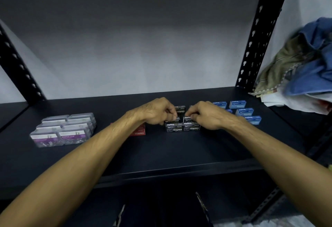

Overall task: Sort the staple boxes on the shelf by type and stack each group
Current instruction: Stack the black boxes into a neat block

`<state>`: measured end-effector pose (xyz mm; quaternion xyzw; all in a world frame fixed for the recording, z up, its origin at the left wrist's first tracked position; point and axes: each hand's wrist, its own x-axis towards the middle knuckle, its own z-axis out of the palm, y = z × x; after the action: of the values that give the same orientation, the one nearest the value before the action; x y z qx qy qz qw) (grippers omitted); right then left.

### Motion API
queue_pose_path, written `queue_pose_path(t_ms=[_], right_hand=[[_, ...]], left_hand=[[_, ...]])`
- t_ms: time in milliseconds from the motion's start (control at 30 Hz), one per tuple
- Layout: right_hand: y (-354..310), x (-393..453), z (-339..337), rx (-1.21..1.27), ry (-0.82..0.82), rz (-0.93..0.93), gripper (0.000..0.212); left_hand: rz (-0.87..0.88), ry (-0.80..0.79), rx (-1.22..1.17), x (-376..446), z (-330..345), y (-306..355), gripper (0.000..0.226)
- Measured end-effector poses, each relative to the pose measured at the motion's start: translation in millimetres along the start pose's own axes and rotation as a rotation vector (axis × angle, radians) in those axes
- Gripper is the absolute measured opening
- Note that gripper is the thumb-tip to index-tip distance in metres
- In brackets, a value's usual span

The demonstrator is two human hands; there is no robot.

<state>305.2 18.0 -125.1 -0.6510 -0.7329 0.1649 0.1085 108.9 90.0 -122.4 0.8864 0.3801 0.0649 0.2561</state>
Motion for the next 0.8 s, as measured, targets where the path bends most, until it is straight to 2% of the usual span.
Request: queue_pose_path(t_ms=[300,600,733,800], right_hand=[[-3,-2,1,-0.005,0.001,-0.001,0.030],[-7,-7,-5,0.023,-0.092,0.039,0.035],[-10,-10,-8,-0.052,-0.178,0.017,0.052],[-9,-10,-5,-0.095,-0.164,-0.010,0.049]], left_hand=[[0.006,-0.034,0.001,1,3,7,0.008],[-0.016,-0.069,0.022,-6,-1,8,0.017],[-0.043,-0.140,0.060,-9,-2,9,0.041],[-0.043,-0.135,0.131,-8,0,9,0.049]])
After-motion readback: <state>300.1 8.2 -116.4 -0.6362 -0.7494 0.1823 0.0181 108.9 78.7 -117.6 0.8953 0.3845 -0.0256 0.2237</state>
